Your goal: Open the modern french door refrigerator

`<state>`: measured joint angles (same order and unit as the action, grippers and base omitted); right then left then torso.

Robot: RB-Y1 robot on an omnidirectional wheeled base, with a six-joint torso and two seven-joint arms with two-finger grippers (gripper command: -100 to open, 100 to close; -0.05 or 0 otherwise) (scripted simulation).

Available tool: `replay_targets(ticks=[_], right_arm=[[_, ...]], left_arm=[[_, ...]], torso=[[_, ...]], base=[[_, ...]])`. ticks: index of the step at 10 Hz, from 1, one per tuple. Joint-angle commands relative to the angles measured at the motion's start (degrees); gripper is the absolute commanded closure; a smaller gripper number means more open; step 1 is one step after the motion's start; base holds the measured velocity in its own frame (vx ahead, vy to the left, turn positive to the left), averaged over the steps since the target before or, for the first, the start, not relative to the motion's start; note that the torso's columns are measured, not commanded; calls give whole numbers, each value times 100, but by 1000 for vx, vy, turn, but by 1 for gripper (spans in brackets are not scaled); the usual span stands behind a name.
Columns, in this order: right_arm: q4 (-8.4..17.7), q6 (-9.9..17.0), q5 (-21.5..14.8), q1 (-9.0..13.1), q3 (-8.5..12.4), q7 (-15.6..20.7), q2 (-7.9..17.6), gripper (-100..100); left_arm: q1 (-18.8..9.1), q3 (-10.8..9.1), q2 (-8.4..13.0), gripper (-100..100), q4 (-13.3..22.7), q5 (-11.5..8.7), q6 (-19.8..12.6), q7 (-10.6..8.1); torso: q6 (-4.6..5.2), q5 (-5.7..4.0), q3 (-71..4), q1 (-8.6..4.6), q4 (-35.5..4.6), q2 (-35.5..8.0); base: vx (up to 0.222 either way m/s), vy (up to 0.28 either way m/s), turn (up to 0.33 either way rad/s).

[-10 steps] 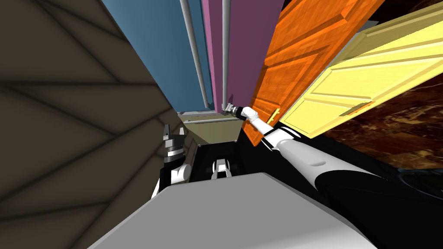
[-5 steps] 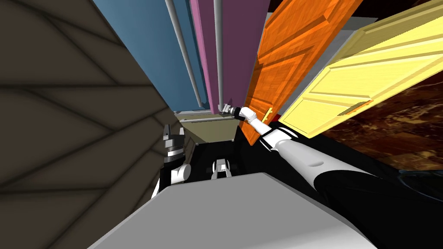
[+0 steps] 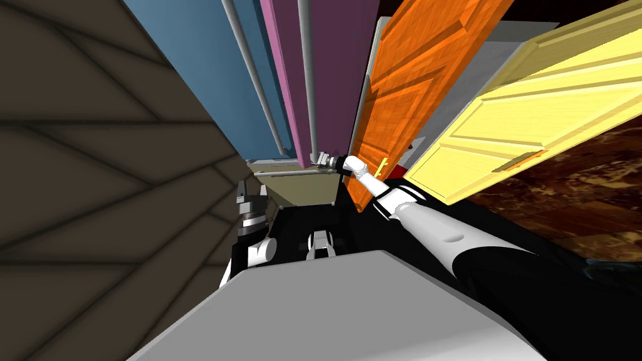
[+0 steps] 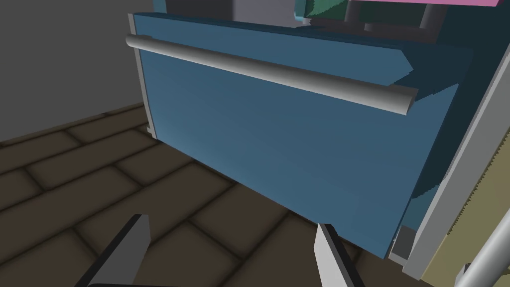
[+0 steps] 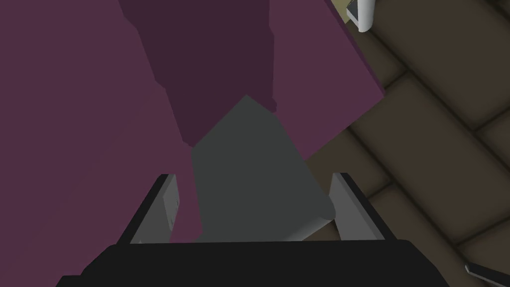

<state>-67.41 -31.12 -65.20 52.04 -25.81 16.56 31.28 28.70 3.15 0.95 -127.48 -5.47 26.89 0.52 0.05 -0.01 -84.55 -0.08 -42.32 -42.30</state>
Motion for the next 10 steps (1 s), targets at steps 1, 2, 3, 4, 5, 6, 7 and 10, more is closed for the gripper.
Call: replay_targets(ticks=[1, 2, 3, 4, 5, 6, 7, 10], right_arm=[[-257, -101, 0, -31, -86, -75, -12, 100], [-344, -195, 25, -38, -111, -64, -59, 100], [-432, -288, 50, -45, -136, -53, -106, 100], [-432, -288, 50, -45, -136, -53, -106, 100], [-520, -382, 75, -52, -161, -43, -152, 100], [-607, -475, 100, -59, -186, -32, -199, 100], [-520, -401, 86, -55, -159, -8, -196, 100], [-792, -715, 186, -94, -267, 5, -319, 100]], left_arm=[[0, 0, -1, 0, 0, 0, 0, 0], [1, 0, 0, 0, 0, 0, 0, 0], [0, 0, 0, 0, 0, 0, 0, 0], [0, 0, 0, 0, 0, 0, 0, 0], [0, 0, 0, 0, 0, 0, 0, 0], [0, 0, 0, 0, 0, 0, 0, 0], [0, 0, 0, 0, 0, 0, 0, 0], [1, 0, 0, 0, 0, 0, 0, 0]], torso=[[4, 2, -4, 10, -4, 6], [-3, 2, -8, 8, -6, 13], [3, -4, -7, -16, -4, 8], [5, -4, -3, -11, -11, 0], [10, -1, 2, 6, -7, -3], [4, -4, 6, -4, -4, -8], [-6, -4, 18, -4, -1, -23], [-21, 6, -3, 10, -8, 3]], base=[[10, -187, 23], [-3, -257, 77], [-27, -245, 76], [-31, -189, 25], [-35, -218, 29], [-43, -250, 36], [-24, -116, 21], [44, -231, 65]])
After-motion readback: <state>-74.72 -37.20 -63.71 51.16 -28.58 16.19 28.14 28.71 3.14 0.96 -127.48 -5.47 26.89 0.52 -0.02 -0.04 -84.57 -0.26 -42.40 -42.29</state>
